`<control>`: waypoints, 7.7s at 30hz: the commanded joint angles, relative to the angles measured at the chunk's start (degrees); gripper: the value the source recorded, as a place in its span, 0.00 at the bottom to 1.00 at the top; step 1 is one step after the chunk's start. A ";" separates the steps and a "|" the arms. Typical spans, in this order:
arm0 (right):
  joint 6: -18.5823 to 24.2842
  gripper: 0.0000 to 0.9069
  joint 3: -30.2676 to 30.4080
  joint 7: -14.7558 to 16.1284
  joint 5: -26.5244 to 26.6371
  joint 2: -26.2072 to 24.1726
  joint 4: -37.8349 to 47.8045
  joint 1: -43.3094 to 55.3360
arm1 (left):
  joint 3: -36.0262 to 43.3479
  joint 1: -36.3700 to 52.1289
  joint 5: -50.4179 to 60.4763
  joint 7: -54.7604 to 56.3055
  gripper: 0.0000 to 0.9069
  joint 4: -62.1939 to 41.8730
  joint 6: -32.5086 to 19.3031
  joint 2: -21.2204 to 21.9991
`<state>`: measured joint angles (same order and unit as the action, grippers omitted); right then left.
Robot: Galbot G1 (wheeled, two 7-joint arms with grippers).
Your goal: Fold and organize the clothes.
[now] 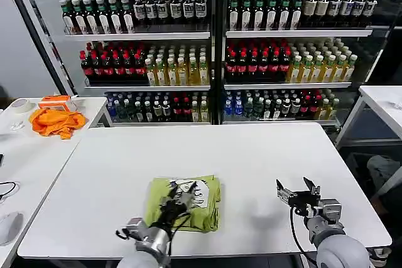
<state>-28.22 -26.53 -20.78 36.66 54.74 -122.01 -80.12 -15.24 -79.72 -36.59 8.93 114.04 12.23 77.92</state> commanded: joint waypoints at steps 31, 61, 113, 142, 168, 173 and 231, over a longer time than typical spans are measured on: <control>-0.47 1.00 -1.69 -0.53 -1.30 1.23 -2.54 -2.60 | -7.02 -2.61 -5.40 -1.25 1.00 -5.23 4.21 -2.05; -0.52 1.00 -2.68 -0.62 -0.94 0.61 -4.44 -4.18 | -8.84 -0.20 -24.57 -1.39 0.02 -9.19 4.19 3.39; 0.48 1.00 -1.61 -0.10 1.71 0.46 -1.37 0.48 | -5.59 -3.20 29.20 -7.71 0.02 -3.87 6.11 -18.70; 0.28 1.00 -1.86 -0.03 1.43 0.24 -1.53 0.94 | 13.33 15.05 13.34 -1.37 1.00 -3.61 7.19 -5.18; 10.16 1.00 36.44 -9.49 20.79 9.82 13.54 27.87 | -12.14 -7.03 9.50 3.81 1.00 9.46 -5.05 -5.30; 9.56 1.00 39.09 -12.90 20.90 12.26 16.28 30.10 | -12.34 -8.15 10.31 3.72 1.00 9.97 -5.13 -4.22; -2.33 0.00 34.11 -8.56 23.23 5.34 27.11 40.79 | -10.50 -8.83 10.83 3.42 1.00 10.22 -4.61 -2.60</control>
<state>-24.75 11.91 -36.35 60.10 67.11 -99.21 -45.03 -25.93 -88.45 -25.81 12.40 124.37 7.56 75.43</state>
